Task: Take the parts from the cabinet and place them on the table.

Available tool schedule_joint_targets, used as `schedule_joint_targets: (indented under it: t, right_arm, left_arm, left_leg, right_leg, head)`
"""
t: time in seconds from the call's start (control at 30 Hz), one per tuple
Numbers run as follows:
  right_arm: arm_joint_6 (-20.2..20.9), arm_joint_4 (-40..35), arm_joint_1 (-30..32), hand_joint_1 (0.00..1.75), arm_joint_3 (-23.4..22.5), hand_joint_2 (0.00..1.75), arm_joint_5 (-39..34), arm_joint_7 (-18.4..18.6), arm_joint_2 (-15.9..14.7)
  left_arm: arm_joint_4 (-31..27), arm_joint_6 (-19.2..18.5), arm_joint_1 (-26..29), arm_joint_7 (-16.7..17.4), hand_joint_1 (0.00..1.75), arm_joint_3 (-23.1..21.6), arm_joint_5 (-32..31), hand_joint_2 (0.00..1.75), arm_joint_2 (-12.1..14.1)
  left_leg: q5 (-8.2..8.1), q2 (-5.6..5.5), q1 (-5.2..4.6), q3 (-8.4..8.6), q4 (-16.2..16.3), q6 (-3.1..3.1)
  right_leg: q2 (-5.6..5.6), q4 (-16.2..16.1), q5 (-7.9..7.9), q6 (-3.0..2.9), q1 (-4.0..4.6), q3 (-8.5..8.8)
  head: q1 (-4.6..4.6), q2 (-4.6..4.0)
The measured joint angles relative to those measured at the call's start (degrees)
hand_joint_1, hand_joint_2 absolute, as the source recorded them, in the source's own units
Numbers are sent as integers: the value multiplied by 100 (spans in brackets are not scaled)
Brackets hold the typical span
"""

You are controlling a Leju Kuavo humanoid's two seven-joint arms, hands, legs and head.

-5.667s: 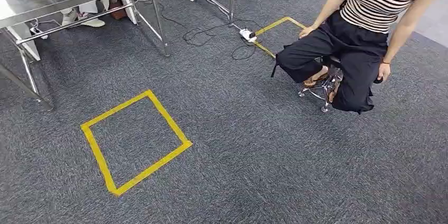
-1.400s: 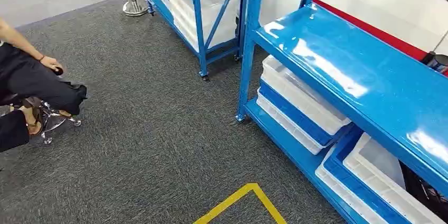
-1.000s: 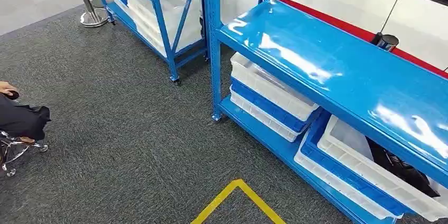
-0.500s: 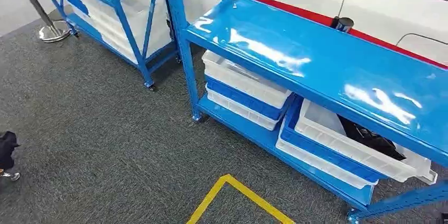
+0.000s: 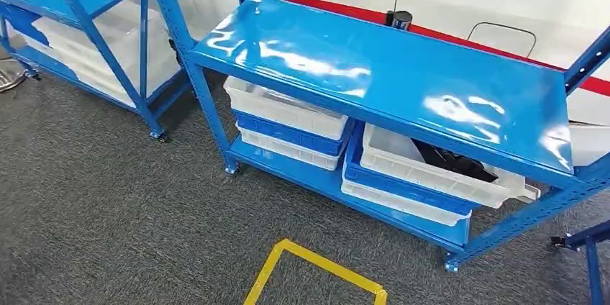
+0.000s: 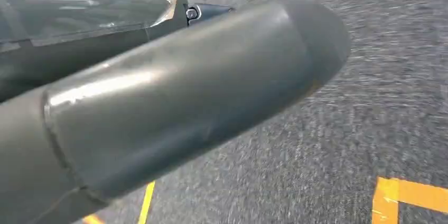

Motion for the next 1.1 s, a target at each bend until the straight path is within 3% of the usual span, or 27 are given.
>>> schedule_joint_targets:
  t: [0.07,0.1,0.13,0.17,0.23,0.27,0.3,0.33,0.37,0.4,0.43,0.47,0.5,0.57,0.6,0.63,0.67,0.73,0.77,0.8,0.87,0.9,0.93,0.97,1.03,1.1]
  right_arm:
    - [-7,0,33,0,-7,0,-4,2,2]
    - [-11,0,34,0,-9,0,-9,2,-9]
    - [-18,0,31,0,-9,0,-15,2,-7]
    - [-20,0,13,0,-13,0,-26,4,-4]
    - [-26,0,-2,0,-20,0,-41,4,-4]
    - [-26,0,1,0,-20,0,-50,4,-4]
    - [-26,0,16,0,-22,0,-55,4,-4]
    - [-26,0,32,0,-26,0,-57,4,-4]
    - [-26,0,35,0,-33,0,-57,2,-7]
    - [-26,0,30,0,-39,0,-55,-2,-9]
    - [-26,-2,13,0,-44,0,-55,-26,-7]
    - [-24,-2,-10,0,-50,0,-52,-42,-4]
    - [-26,-2,-4,0,-57,0,-52,-63,-4]
    - [-26,-2,8,0,-72,0,-53,-79,-7]
    - [-26,-2,6,0,-85,0,-52,-79,-7]
    - [-24,-2,7,0,-96,0,-55,-79,-7]
    - [-26,-2,3,0,-103,0,-59,-79,-4]
    - [-26,-2,-4,0,-105,0,-59,-83,11]
    - [-26,-2,2,0,-105,0,-59,-85,11]
    - [-26,-2,15,0,-107,0,-59,-85,9]
    - [-26,-2,23,0,-109,0,-59,-85,9]
    - [-26,-2,18,0,-109,0,-59,-85,11]
    - [-26,-2,15,0,-109,0,-59,-85,24]
    - [-26,-2,-5,0,-109,0,-59,-85,33]
    - [-24,-2,-6,0,-111,0,-59,-129,37]
    - [-18,-2,23,0,-111,0,-61,-210,40]
  left_arm:
    - [0,0,-19,-2,0,-4,-7,0,-7]
    - [0,0,-26,-13,0,-11,-15,0,-31]
    - [0,2,-30,-17,0,-13,-24,0,-13]
    - [0,0,-28,-26,0,-13,-50,0,-11]
    - [0,-2,-5,-33,0,-15,-68,0,-13]
    - [0,-4,-3,-37,0,-15,-70,0,-13]
    - [0,-4,-5,-41,0,-17,-74,0,-13]
    - [0,-4,-10,-44,0,-18,-74,0,-15]
    - [0,-4,-13,-44,0,-20,-74,0,-20]
    - [0,-4,-13,-44,0,-20,-74,0,-24]
    - [0,0,-13,-52,0,-20,-74,0,-24]
    - [0,7,-5,-68,0,-17,-72,0,-22]
    - [0,13,-16,-79,0,-17,-72,0,-17]
    - [0,20,-46,-87,0,-20,-66,0,-22]
    - [0,20,-56,-87,0,-22,-66,0,-24]
    - [0,22,-58,-90,0,-20,-66,0,-13]
    - [0,37,-52,-94,0,-18,-66,0,-15]
    - [0,37,-21,-94,0,-17,-66,0,-15]
    - [0,37,-16,-94,0,-17,-63,0,-13]
    - [0,37,-12,-92,0,-15,-59,0,-11]
    - [0,37,-15,-92,0,-15,-59,0,-4]
    - [0,37,-16,-92,0,-15,-59,0,-2]
    - [0,39,-12,-92,0,-15,-59,0,7]
    - [2,42,-7,-94,0,-17,-59,0,17]
    - [0,61,-27,-127,0,-17,-57,0,15]
    - [0,90,-45,-203,0,-15,-31,0,9]
  left_leg:
    - [26,123,-28,12,-24,76]
    - [77,229,28,19,-88,138]
    - [80,274,14,23,-110,173]
    - [85,351,6,17,-108,204]
    - [82,538,-21,-5,-104,207]
    - [79,623,-21,-11,-101,208]
    - [78,697,-21,-9,-101,206]
    - [73,761,-17,-4,-100,198]
    - [65,818,-16,6,-99,185]
    - [54,882,-16,25,-98,166]
    - [38,942,-47,55,-93,131]
    - [-7,993,-75,58,-81,75]
    - [-3,1046,-73,85,-82,40]
    - [-2,1170,-35,137,-111,-31]
    - [-41,1122,-3,137,-86,-88]
    - [-170,783,14,111,48,-132]
    - [-423,553,23,-35,388,-139]
    - [-881,413,19,-472,1329,-151]
    - [-958,397,19,-647,1662,-144]
    - [-881,393,19,-689,1702,-126]
    - [-401,356,17,-429,1054,-63]
    - [-120,243,16,-197,541,-19]
    - [59,-50,17,-4,86,43]
    - [-2,-146,23,48,-42,70]
    - [1,-24,-26,31,-40,68]
    - [55,111,-12,61,-138,131]
  right_leg:
    - [117,-28,21,78,-29,-78]
    - [29,58,-13,85,-31,-83]
    - [-285,248,-145,69,2,-190]
    - [-452,617,-355,40,-6,-390]
    - [-592,1573,-748,20,-21,-855]
    - [-613,1841,-806,53,-29,-974]
    - [-626,1787,-753,95,-41,-933]
    - [-653,1488,-617,151,-53,-759]
    - [-720,993,-431,205,-63,-488]
    - [-879,398,-247,240,-67,-155]
    - [-1211,-11,-179,206,-58,57]
    - [-1205,-16,-126,168,-36,90]
    - [-1103,-4,-119,116,-33,17]
    - [-988,-5,-112,48,4,9]
    - [-901,-47,-61,-17,-59,93]
    - [-845,-51,-54,-31,-63,69]
    - [-786,-44,-32,-73,-65,65]
    - [-626,-40,-23,-89,-38,39]
    - [-544,-34,-23,-89,-23,35]
    - [-460,-32,-23,-89,-14,44]
    - [-294,-32,-24,-88,5,72]
    - [-215,-32,-24,-87,12,90]
    - [-152,-36,-23,-85,-9,80]
    - [-84,-11,-24,-73,59,61]
    - [26,-24,5,-9,-8,-1]
    - [132,-52,25,82,-1,-69]
  head:
    - [-2,0]
    - [-7,0]
    - [22,0]
    - [65,0]
    - [72,0]
    - [74,0]
    - [74,0]
    - [79,0]
    - [74,0]
    - [79,0]
    - [83,0]
    - [74,0]
    - [30,0]
    - [46,0]
    - [48,0]
    - [4,0]
    - [-24,0]
    - [-24,0]
    - [-24,0]
    - [-20,0]
    - [-22,0]
    - [-22,0]
    - [-20,0]
    - [0,0]
    - [-9,0]
    - [-9,0]
